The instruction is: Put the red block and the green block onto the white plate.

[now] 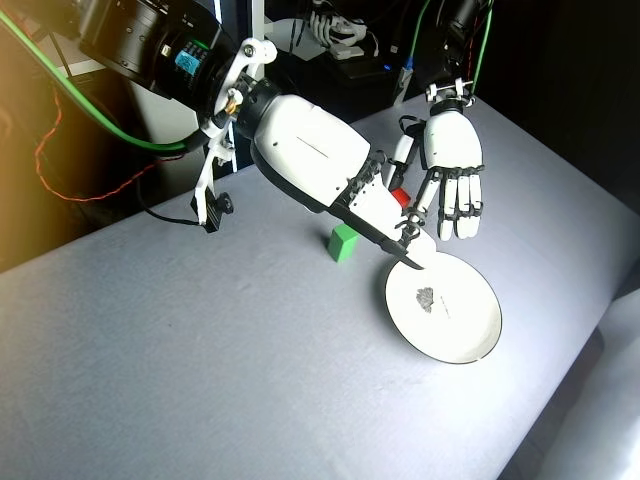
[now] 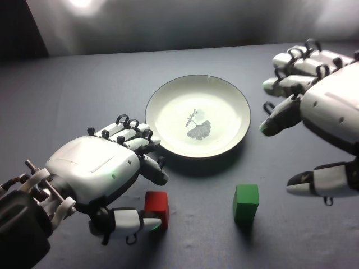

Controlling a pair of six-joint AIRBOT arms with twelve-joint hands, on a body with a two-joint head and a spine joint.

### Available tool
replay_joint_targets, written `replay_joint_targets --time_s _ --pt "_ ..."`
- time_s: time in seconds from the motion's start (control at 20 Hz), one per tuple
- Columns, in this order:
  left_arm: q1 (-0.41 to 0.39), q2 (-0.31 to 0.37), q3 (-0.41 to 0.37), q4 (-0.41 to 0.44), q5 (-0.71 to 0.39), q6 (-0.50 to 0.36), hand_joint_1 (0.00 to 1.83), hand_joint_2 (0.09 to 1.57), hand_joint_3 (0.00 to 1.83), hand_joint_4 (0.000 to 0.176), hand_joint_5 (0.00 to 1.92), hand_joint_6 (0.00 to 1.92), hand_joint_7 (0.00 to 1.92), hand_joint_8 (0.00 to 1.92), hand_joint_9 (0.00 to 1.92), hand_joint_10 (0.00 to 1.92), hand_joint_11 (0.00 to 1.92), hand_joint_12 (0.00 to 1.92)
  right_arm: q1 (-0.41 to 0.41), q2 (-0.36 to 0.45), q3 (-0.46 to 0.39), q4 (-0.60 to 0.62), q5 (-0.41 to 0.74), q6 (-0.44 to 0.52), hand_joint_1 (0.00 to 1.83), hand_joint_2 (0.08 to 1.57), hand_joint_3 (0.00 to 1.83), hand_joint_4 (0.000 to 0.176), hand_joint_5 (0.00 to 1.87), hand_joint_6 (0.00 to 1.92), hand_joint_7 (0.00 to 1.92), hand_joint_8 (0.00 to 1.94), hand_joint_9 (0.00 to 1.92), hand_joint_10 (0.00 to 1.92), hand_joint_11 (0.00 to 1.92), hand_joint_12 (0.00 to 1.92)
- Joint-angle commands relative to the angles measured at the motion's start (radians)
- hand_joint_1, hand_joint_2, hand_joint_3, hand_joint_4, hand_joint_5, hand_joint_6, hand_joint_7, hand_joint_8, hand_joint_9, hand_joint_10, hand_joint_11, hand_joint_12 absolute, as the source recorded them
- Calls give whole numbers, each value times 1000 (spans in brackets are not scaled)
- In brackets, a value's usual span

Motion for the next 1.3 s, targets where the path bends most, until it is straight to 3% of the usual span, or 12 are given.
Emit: replay_joint_targets --time_s 0.0,0.05,0.1,0.25,0.3,0.45,0.7,0.75,0.85,1.0,1.1,1.25 --pt "-11 -1 -4 30 -99 6 705 1056 0 118 800 5 273 2 85 3 0 286 5 -4 -5 -41 93 -17 986 856 6 74 786 4 272 2 0 0 0 0" --pt "-12 -1 -5 28 -99 9 674 1064 1 131 790 1 271 0 81 1 0 337 4 -16 -4 -23 97 -36 998 859 7 59 791 6 287 8 3 1 0 0" --pt "-15 -1 -6 26 -99 10 696 1058 0 122 801 5 275 2 86 2 0 346 2 -34 -4 6 101 -62 997 862 8 55 797 8 297 11 8 3 0 0" --pt "-20 -1 -12 15 -99 19 680 1065 0 129 804 2 316 5 84 1 0 279 -22 -90 7 18 122 -81 983 860 5 56 779 5 312 13 3 1 0 0" --pt "-20 -1 -13 13 -99 20 715 1058 0 105 821 9 301 2 88 3 0 274 -29 -102 12 22 127 -84 999 849 0 52 790 9 339 21 23 8 0 0" --pt "-22 -1 -15 9 -98 22 689 1066 0 112 811 2 293 1 90 3 0 195 -43 -142 42 58 128 -86 1012 839 0 39 804 13 327 10 29 8 0 0" --pt "-23 -1 -16 8 -98 22 700 1058 0 109 823 9 310 2 89 0 0 217 -62 -204 96 71 133 -86 997 859 4 47 786 3 295 4 43 10 0 0" --pt "-23 -1 -16 8 -98 22 650 1072 2 131 803 3 289 1 81 0 0 223 -67 -213 103 71 133 -87 995 857 3 47 788 3 279 0 30 3 0 0" --pt "-23 -2 -18 2 -98 27 654 1068 0 135 811 6 290 3 94 6 0 222 -76 -223 109 71 133 -92 1003 850 0 46 803 9 275 2 14 0 0 0" --pt "-23 -2 -19 1 -98 28 693 1053 0 122 830 2 286 0 86 0 0 237 -89 -242 111 71 137 -102 1018 851 0 32 816 12 317 14 19 2 0 0" --pt "-23 -2 -19 1 -98 29 690 1062 0 117 825 0 287 2 77 1 0 210 -92 -258 121 71 148 -102 993 862 5 51 778 0 269 1 14 0 0 0" --pt "-23 -2 -18 0 -98 29 719 1056 0 109 833 5 269 0 66 2 0 211 -97 -280 142 71 155 -102 1002 852 0 54 806 13 271 3 8 0 0 0"
